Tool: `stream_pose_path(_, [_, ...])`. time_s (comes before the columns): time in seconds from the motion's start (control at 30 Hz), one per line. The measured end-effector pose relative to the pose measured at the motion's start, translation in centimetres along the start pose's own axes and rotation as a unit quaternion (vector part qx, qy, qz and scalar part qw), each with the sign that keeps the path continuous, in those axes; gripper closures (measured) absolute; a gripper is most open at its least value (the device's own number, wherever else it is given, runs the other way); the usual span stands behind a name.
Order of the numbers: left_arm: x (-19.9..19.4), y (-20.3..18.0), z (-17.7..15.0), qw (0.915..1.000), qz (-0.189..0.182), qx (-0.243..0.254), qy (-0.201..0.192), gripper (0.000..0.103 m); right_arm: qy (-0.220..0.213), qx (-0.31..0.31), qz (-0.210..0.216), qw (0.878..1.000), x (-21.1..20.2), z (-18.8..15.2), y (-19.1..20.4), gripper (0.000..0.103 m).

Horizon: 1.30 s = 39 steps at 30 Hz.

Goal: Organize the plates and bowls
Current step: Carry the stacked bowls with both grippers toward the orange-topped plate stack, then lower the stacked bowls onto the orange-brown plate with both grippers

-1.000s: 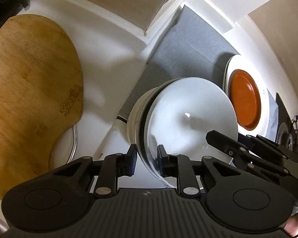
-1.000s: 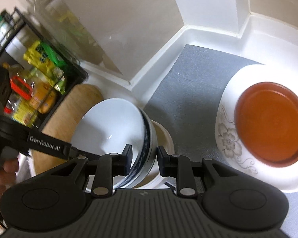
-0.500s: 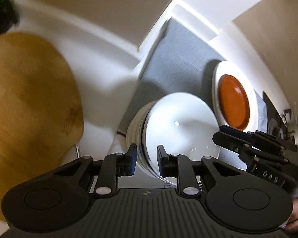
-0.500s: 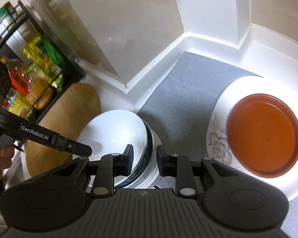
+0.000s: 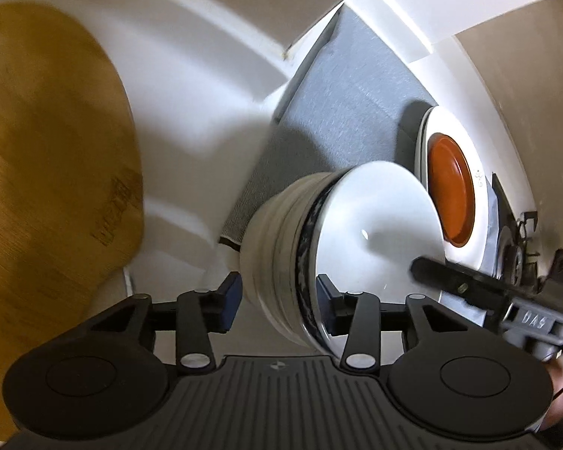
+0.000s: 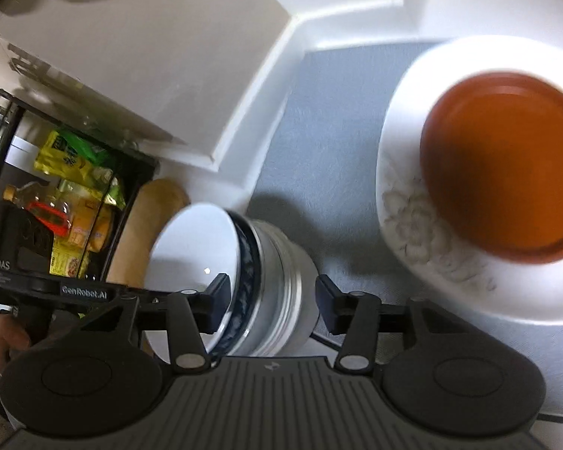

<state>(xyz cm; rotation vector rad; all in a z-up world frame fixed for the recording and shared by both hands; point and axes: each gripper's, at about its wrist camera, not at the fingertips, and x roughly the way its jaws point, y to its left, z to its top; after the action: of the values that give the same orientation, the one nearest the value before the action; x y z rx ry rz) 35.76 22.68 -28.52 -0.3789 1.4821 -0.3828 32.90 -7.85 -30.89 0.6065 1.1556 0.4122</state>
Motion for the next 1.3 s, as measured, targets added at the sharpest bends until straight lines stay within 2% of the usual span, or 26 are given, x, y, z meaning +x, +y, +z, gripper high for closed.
stream_pose_path(0.1, [1.0,0.2,0.1,0.9999,0.004,-0.012,0.003,0.042,0.002,0.031,-0.020,0.999,1.2,-0.4,-0.4,0.020])
stream_pose_path(0.27, [1.2,-0.6,-0.3,1.0000,-0.001,0.005,-0.008,0.047,0.015,0.074,0.015,0.997,2.3,-1.0,-1.3,0.019])
stream_pose_path(0.3, [1.2,-0.8,-0.4,1.0000,0.001,0.006,-0.007,0.047,0.013,0.078,0.027,0.997,2.3,-1.2,-1.4,0.022])
stream_pose_path(0.37, [1.0,-1.0,-0.4,0.9998,0.006,0.016,-0.010,0.049,0.006,0.080,0.052,0.995,2.2,-1.4,-1.4,0.034])
stream_pose_path(0.4, [1.0,-1.1,-0.3,0.9998,0.006,0.018,-0.011,0.052,0.001,0.070,0.047,0.996,2.1,-1.4,-1.2,0.038])
stream_pose_path(0.5, [0.7,-0.8,-0.5,0.9998,-0.002,0.017,-0.014,0.060,-0.001,0.041,0.047,0.998,1.9,-1.3,-0.7,0.041])
stream_pose_path(0.63, [0.2,-1.2,-1.0,0.9999,0.007,0.014,-0.006,0.063,-0.003,0.028,0.054,0.998,1.1,-1.1,-0.6,0.049])
stream_pose_path(1.2, [-0.5,-5.0,-1.6,0.9987,0.042,0.028,-0.010,0.062,-0.033,0.051,0.060,0.996,-1.8,-2.3,-1.3,0.050])
stream_pose_path(1.3, [-0.8,-6.1,-1.7,0.9983,0.045,0.036,-0.010,0.062,-0.043,0.048,0.051,0.997,-2.8,-2.5,-1.2,0.050])
